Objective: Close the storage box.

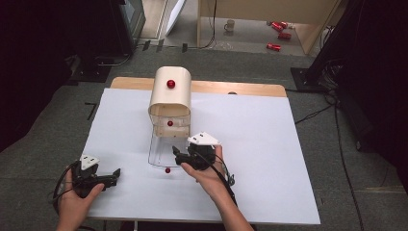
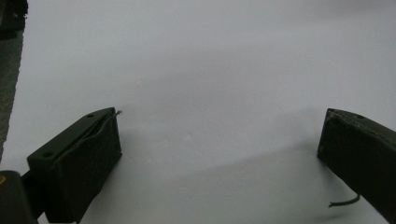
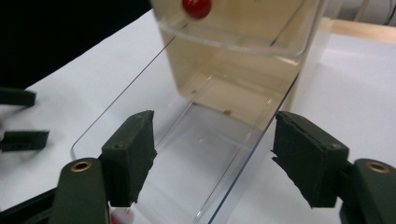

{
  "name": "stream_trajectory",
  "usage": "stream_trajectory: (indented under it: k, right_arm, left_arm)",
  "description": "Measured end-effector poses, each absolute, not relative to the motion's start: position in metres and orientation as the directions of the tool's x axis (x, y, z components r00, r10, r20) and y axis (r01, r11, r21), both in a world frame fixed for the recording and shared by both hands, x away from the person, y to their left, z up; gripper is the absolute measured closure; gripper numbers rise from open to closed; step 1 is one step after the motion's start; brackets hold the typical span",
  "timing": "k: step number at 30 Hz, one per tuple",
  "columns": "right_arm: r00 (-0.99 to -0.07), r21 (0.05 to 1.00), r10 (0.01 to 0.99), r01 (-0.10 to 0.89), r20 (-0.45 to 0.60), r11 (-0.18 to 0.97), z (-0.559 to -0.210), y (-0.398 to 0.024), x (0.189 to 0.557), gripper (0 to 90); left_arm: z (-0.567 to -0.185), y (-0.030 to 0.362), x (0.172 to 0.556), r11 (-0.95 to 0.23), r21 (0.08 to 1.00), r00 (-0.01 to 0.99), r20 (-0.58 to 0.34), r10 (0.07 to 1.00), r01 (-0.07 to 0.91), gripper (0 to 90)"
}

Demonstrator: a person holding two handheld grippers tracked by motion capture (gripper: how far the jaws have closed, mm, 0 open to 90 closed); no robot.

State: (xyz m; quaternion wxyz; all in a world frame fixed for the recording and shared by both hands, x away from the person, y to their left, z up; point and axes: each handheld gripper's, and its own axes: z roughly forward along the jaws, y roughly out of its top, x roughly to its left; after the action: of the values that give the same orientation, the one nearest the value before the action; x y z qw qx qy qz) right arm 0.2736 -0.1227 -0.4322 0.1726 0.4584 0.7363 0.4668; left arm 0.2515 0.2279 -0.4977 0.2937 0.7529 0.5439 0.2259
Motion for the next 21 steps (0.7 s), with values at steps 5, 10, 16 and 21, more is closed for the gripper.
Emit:
stream_trajectory:
  k: [5,10,16,21]
  right_arm:
    - [-0.531,0.848,0.830,0.509,0.170,0.151,-0.439,-0.121,0.255,21.0]
    - [-0.524,0.845,0.834,0.513,0.169,0.151,-0.445,-0.124,0.237,20.1]
    - [-0.514,0.833,0.843,0.528,0.159,0.166,-0.453,-0.129,0.226,19.0]
    - [-0.510,0.819,0.845,0.547,0.161,0.174,-0.465,-0.127,0.224,17.0]
  left_arm:
    - [-0.498,0.228,0.252,-0.239,0.686,0.308,0.022,0.951,0.687,0.0]
    - [-0.498,0.228,0.252,-0.239,0.686,0.308,0.022,0.951,0.688,0.0]
    - [-0.498,0.228,0.252,-0.239,0.685,0.308,0.022,0.951,0.688,0.0]
    - [-0.498,0.228,0.252,-0.239,0.686,0.308,0.022,0.951,0.688,0.0]
